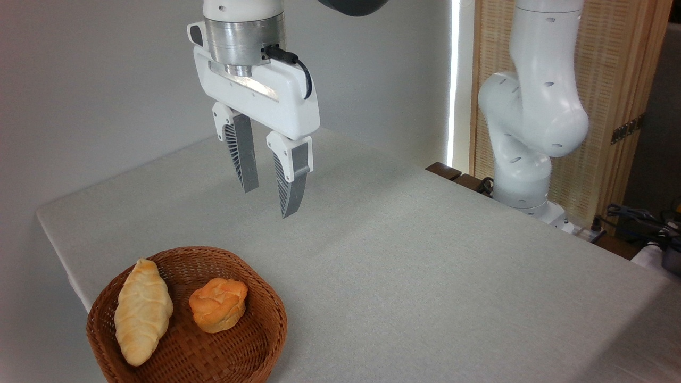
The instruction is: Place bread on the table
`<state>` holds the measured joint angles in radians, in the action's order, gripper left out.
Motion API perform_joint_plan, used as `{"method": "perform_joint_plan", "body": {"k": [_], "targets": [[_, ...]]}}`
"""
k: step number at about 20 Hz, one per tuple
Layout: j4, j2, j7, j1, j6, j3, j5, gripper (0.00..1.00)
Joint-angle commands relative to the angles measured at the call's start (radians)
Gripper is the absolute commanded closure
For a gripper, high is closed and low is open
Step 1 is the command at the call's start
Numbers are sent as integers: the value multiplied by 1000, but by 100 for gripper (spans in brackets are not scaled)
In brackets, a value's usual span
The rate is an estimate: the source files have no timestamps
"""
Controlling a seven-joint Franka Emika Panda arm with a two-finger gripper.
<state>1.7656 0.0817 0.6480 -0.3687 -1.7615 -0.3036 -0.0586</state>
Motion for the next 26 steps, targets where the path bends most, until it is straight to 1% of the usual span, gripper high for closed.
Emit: {"method": "perform_joint_plan", "body": {"k": [1,5,26], "targets": [[-11,-2,13,1,49,-6,-4,0],[-11,-2,15,-1,77,-5,-4,0],[-9,-10,13,-3,77,-2,-6,0]]}}
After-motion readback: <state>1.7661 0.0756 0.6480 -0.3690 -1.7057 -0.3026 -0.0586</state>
